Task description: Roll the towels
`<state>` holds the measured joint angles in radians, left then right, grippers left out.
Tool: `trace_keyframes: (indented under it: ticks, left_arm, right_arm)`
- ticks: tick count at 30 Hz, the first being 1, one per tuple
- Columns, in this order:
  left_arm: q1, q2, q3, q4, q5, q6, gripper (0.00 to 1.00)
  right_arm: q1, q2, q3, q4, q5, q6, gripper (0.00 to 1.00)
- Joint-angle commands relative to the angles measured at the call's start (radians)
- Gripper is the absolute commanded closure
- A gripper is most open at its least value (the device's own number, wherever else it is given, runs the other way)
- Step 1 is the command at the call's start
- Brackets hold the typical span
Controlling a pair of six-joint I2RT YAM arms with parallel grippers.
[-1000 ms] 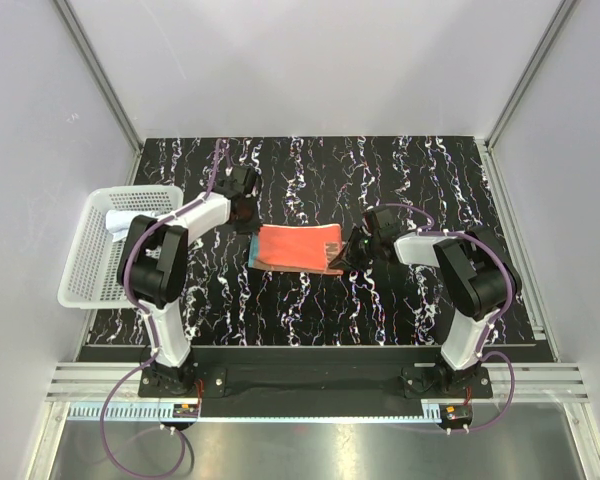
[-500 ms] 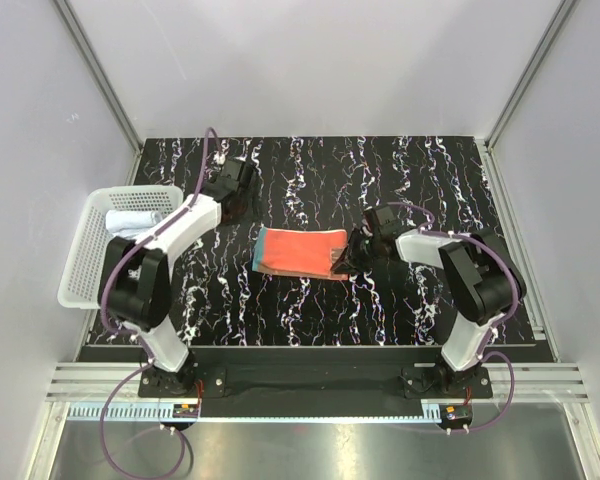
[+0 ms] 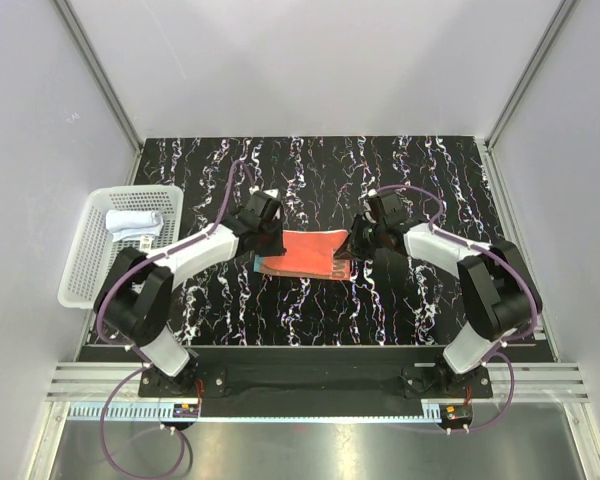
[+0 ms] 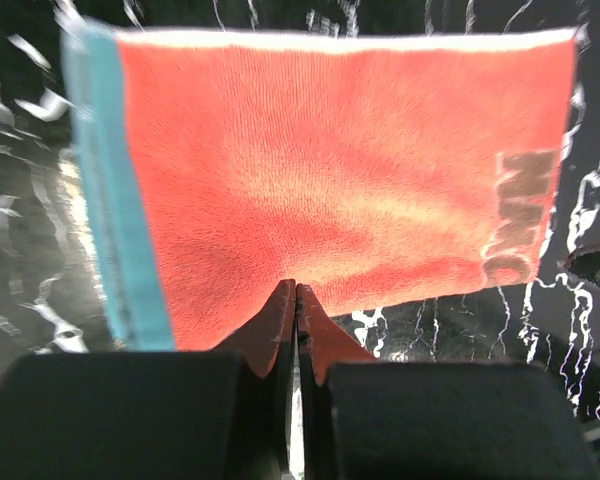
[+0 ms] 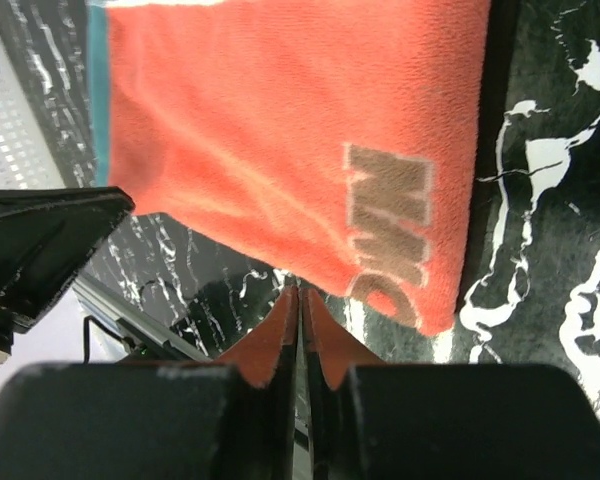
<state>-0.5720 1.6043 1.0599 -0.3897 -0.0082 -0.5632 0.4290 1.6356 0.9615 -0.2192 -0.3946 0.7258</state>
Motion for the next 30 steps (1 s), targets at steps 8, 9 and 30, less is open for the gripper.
trace_keyframes:
  ticks: [8,9,30]
  left_arm:
    - [0.011,0.043,-0.095,0.072,0.011,-0.079,0.99]
    - [0.015,0.043,-0.11,0.066,-0.03,-0.086,0.99]
    - [0.178,-0.043,-0.207,-0.044,-0.125,-0.101,0.35]
  right_arm:
    - [0.001,0.102,-0.073,0.038,0.042,0.001,0.9]
    - [-0.001,0.105,-0.075,0.04,0.039,0.0,0.9]
    - [-0.001,0.027,-0.058,-0.111,0.094,-0.029,0.88]
